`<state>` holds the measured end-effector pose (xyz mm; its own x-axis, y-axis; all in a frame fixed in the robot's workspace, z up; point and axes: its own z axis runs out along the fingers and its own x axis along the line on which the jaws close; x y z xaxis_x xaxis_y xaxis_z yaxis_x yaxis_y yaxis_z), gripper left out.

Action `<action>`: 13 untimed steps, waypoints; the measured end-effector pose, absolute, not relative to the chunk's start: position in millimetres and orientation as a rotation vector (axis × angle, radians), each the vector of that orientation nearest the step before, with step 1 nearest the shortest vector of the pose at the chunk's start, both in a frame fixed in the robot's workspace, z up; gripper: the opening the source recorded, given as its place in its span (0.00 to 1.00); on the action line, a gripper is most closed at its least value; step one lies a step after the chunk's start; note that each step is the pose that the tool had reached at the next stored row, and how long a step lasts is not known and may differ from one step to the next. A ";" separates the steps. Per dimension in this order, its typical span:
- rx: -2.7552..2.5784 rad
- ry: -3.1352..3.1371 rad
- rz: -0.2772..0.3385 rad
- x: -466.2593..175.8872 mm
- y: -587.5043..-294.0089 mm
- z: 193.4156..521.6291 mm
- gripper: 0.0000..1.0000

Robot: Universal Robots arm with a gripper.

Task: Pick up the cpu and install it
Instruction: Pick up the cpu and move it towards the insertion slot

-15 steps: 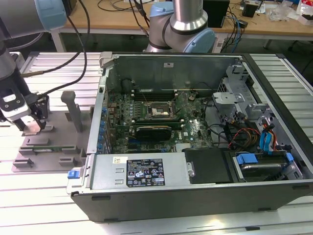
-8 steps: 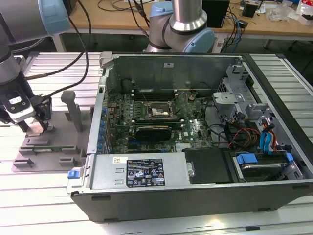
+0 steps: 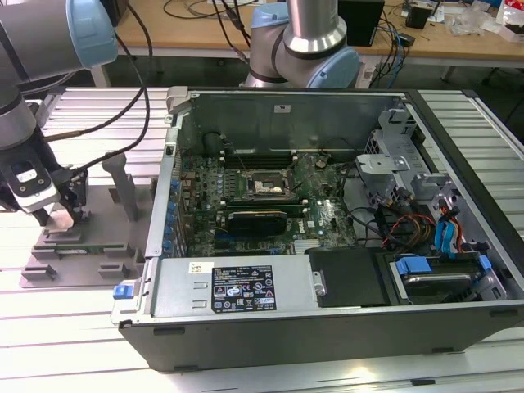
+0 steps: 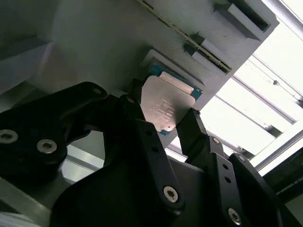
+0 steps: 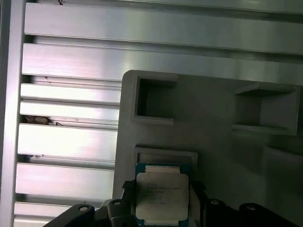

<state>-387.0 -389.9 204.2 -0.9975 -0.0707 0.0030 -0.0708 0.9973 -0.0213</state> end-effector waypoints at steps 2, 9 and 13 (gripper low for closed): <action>0.099 -3.138 0.032 -386.3 -389.9 202.5 0.54; 0.130 -3.137 0.031 -386.0 -389.7 200.4 0.62; 0.172 -3.135 0.032 -386.1 -389.3 197.8 0.62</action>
